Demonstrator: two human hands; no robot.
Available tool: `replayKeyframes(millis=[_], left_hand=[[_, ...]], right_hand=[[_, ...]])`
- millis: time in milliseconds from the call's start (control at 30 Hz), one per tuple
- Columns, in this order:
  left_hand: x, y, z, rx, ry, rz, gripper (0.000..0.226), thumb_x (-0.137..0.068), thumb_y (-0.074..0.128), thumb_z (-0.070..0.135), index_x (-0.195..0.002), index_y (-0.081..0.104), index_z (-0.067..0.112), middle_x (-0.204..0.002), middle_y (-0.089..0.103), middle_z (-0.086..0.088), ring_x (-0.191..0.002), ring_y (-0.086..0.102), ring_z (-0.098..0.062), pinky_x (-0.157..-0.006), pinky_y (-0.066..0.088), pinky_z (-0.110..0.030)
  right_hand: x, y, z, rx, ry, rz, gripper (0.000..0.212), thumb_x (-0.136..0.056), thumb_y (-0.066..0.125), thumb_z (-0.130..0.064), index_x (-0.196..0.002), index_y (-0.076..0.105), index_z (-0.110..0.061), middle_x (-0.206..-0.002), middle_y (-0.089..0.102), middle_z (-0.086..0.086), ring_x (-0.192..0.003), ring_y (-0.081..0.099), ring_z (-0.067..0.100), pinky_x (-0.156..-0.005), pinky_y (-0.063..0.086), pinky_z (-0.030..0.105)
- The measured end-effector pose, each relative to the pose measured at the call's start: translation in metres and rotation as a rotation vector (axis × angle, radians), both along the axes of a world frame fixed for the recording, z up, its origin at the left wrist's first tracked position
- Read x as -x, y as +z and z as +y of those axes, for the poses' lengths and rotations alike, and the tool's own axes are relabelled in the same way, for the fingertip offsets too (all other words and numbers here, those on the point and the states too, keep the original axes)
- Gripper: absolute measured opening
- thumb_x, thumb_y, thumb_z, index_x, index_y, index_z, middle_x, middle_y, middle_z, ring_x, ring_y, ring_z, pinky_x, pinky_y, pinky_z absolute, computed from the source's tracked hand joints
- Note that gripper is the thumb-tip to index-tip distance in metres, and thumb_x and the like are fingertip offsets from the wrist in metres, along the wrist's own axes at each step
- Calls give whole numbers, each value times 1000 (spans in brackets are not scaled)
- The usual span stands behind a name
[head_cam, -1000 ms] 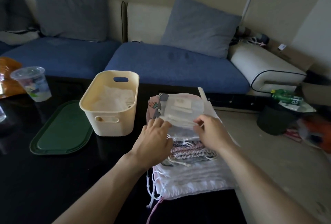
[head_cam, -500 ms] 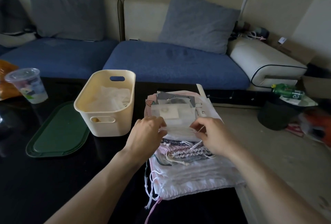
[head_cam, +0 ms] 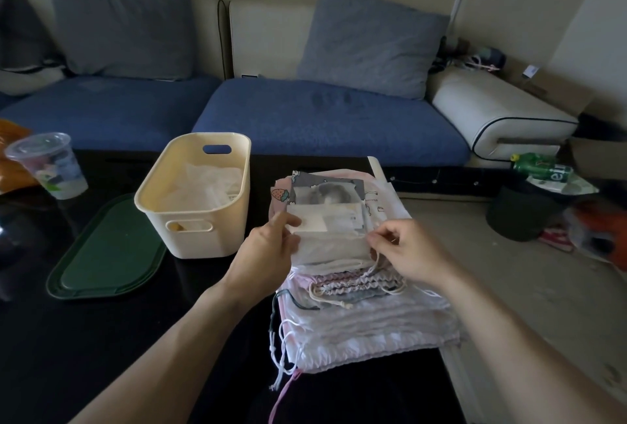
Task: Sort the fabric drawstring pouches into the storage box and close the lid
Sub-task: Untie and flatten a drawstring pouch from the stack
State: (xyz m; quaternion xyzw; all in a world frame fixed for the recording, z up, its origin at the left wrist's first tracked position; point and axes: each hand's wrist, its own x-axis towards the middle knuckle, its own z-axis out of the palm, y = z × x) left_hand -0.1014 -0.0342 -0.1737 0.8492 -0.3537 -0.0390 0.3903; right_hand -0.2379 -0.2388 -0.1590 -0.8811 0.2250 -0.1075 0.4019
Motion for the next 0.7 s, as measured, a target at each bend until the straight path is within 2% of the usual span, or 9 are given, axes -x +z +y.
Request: replayKeyframes(millis=[67, 133, 267, 367, 467, 533, 600, 700], left_hand=[[1, 2, 0, 28, 21, -32, 17, -99, 56, 19, -115, 61, 16, -85, 65, 6, -79, 63, -10, -75, 54, -34], [0, 4, 3, 34, 33, -85, 13, -95, 62, 27, -102, 65, 16, -86, 63, 6, -79, 60, -10, -72, 52, -32], [-5, 8, 13, -56, 36, -71, 18, -89, 69, 33, -81, 66, 17, -72, 62, 6, -67, 58, -10, -60, 48, -29], [-7, 12, 18, -99, 66, -68, 25, -89, 68, 36, -74, 66, 16, -62, 59, 6, -58, 54, -11, -52, 42, -22], [-9, 16, 21, -73, 47, -24, 26, -88, 71, 37, -75, 70, 15, -62, 66, 1, -60, 62, -13, -57, 52, -26], [-9, 19, 23, -75, 8, 18, 20, -88, 72, 35, -81, 74, 17, -63, 70, 1, -60, 67, -9, -64, 55, -29], [-9, 20, 25, -101, -37, 50, 13, -89, 72, 29, -87, 77, 17, -64, 72, 3, -60, 68, -4, -63, 55, -20], [-9, 22, 28, -134, -116, 123, 6, -90, 72, 21, -92, 77, 18, -64, 73, 5, -61, 70, -3, -62, 52, -10]], right_hand=[[1, -2, 0, -103, -33, -39, 27, -100, 59, -28, -82, 72, -14, -77, 75, 3, -73, 73, 25, -78, 60, 45], [-1, -1, 1, -206, -62, -80, 32, -102, 55, -30, -85, 71, -9, -80, 76, 5, -77, 74, 26, -83, 59, 49], [-3, 0, 1, -293, -89, -60, 42, -101, 52, -43, -87, 73, -9, -86, 77, 2, -84, 74, 17, -87, 55, 41], [-6, -2, -5, -472, -150, -107, 47, -97, 54, -50, -92, 73, -7, -86, 77, 6, -86, 73, 23, -88, 51, 45], [-9, -1, -7, -872, -223, -221, 39, -98, 55, -48, -98, 68, -11, -78, 71, 6, -83, 68, 23, -87, 52, 44], [-10, -1, -11, -1082, -289, -311, 39, -99, 55, -42, -74, 68, -17, -73, 69, 5, -80, 67, 21, -84, 52, 39], [-10, -3, -18, -1216, -385, -396, 55, -102, 52, -38, -52, 59, -17, -77, 69, 6, -80, 70, 21, -81, 55, 37], [-10, -4, -24, -1406, -473, -529, 45, -105, 43, -33, -63, 42, -18, -95, 68, 8, -90, 75, 26, -80, 56, 41]])
